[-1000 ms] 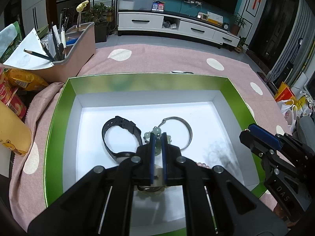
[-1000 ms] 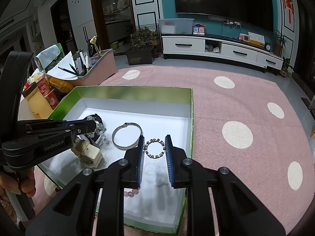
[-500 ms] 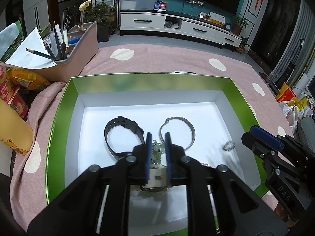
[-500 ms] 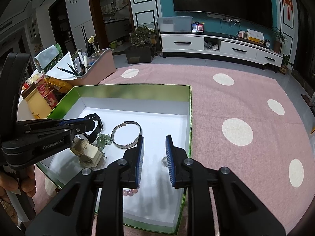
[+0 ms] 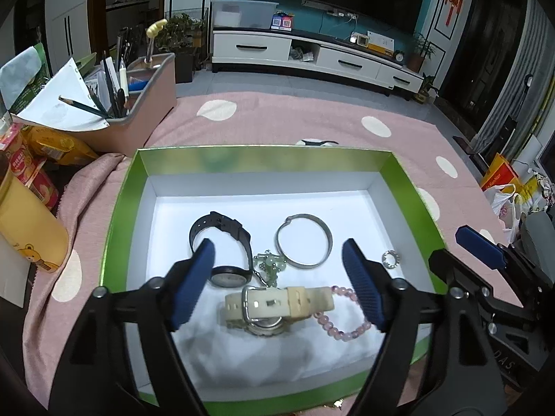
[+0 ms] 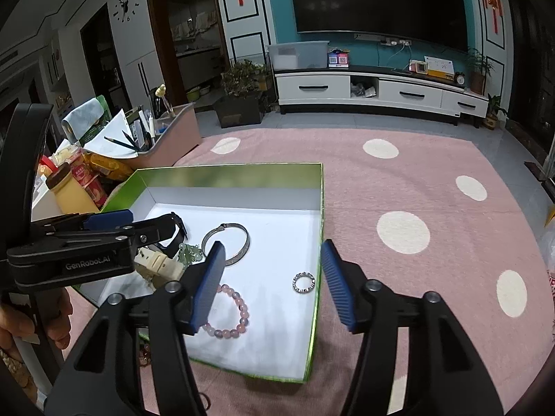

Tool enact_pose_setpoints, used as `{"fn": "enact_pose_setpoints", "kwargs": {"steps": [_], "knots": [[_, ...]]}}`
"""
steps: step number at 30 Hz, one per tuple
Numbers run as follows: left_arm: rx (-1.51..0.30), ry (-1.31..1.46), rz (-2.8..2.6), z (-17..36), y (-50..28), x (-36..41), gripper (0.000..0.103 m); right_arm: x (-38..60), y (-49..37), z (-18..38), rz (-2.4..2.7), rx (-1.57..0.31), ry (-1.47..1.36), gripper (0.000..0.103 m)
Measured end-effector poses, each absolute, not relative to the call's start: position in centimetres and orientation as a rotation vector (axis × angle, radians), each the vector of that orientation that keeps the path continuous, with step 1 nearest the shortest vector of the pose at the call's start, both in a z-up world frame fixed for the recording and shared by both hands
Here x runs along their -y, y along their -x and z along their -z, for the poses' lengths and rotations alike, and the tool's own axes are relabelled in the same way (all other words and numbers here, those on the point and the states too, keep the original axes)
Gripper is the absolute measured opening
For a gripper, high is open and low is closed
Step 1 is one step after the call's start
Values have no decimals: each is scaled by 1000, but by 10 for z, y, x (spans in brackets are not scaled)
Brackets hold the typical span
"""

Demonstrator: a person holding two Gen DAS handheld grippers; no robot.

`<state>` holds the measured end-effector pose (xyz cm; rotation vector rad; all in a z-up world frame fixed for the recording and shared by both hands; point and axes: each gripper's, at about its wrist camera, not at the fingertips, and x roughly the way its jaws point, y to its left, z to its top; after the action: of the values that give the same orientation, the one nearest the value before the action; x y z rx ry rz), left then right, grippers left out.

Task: Organize jewelry
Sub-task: 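Open left tool to drop bead strand while right tool releases studded ring, then withdraw both tools from the box toward the jewelry on the rug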

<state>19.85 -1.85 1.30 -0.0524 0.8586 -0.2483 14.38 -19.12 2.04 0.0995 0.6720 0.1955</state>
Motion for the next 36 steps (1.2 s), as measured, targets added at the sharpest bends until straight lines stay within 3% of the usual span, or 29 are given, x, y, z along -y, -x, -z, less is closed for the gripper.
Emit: {"fn": "enact_pose_setpoints", "kwargs": {"steps": [4,9,36], "knots": [[-842,61,261,-22,-189,17,98,197,-133,-26,-179,-663,-128,81],[-839,73,250,-29,-178,11,101,200,-122,-30,-166,-674,-140,89],[-814,120,191,-33,-64,-61,101,221,-34,-23,-160,-722,-172,90]]}}
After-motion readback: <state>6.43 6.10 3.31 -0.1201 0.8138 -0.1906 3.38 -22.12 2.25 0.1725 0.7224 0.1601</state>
